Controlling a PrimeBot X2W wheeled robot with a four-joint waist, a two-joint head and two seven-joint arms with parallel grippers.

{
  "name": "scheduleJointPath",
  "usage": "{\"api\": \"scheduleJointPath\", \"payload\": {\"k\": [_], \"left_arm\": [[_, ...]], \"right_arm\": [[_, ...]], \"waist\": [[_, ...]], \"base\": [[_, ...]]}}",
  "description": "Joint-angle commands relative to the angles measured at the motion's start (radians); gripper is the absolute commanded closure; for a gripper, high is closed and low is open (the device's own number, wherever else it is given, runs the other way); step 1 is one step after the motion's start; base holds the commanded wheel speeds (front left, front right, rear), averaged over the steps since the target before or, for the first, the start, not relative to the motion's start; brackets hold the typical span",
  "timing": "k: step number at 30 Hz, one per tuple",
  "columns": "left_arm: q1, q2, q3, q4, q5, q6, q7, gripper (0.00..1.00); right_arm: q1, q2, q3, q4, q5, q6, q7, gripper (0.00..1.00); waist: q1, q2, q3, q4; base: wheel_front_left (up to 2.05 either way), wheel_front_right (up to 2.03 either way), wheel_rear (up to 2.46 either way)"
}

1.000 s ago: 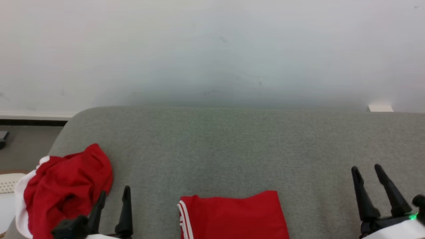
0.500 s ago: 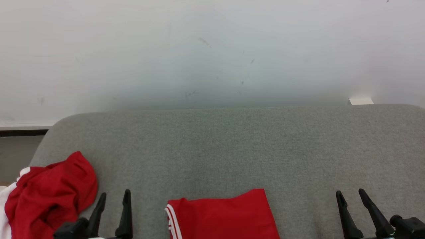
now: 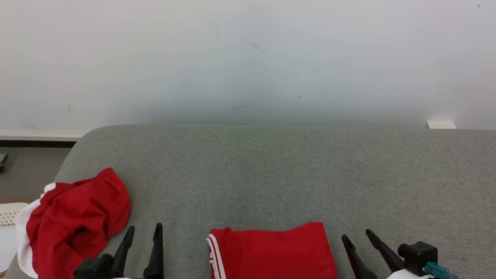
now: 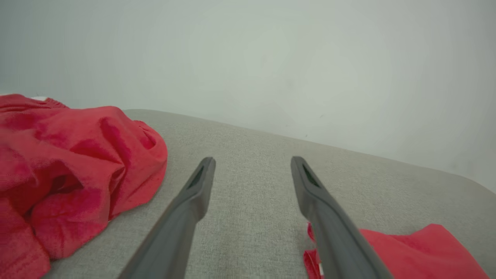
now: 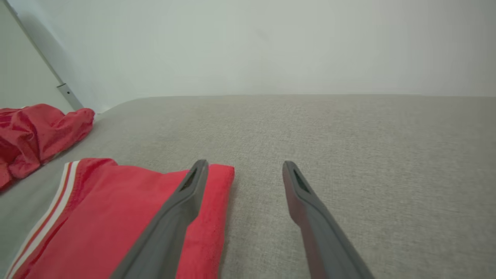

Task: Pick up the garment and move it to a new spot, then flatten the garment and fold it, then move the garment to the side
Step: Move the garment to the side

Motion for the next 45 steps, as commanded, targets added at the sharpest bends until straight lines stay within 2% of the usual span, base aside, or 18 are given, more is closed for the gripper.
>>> {"api": "scheduleJointPath", "payload": {"k": [1,6,19,22,32,39,45], "left_arm": [[-0.007,0.002,-0.002,0.007,0.005,-0.004,0.000,0.00],[-0.007,0.002,-0.005,0.011,0.005,-0.006,0.000,0.00],[-0.003,0.002,-0.012,0.020,0.009,-0.007,0.000,0.00],[0.000,0.007,-0.006,0.019,0.007,-0.006,0.000,0.00],[-0.015,0.003,-0.008,0.000,-0.013,-0.006,0.000,0.00],[-0.036,0.009,-0.034,-0.025,-0.003,-0.006,0.000,0.00],[-0.059,0.005,-0.087,-0.025,-0.008,-0.006,0.000,0.00]], "right_arm": [[-0.023,0.007,0.021,0.029,0.009,-0.002,0.024,0.00],[-0.068,0.032,0.066,0.129,0.030,-0.002,0.109,0.00],[-0.088,0.090,0.073,0.378,0.097,-0.002,0.293,0.00],[-0.093,0.097,0.078,0.381,0.118,-0.002,0.290,1.00],[-0.177,0.060,0.079,0.319,0.137,-0.002,0.200,1.00],[-0.240,0.028,0.040,0.291,0.143,-0.002,0.155,1.00],[-0.278,-0.013,-0.009,0.286,0.137,-0.002,0.145,1.00]], "waist": [[0.0000,0.0000,-0.001,0.022],[0.0000,0.0000,-0.005,0.068],[0.0000,0.0000,0.001,0.166],[0.0000,0.0000,0.003,0.172],[0.0000,0.0000,0.016,0.126],[0.0000,0.0000,0.015,0.041],[0.0000,0.0000,0.018,-0.075]], "base": [[0.00,0.00,0.00],[0.00,0.00,0.00],[0.00,0.00,0.00],[0.00,0.00,0.00],[0.00,0.00,0.00],[0.00,0.00,0.00],[0.00,0.00,0.00]]}}
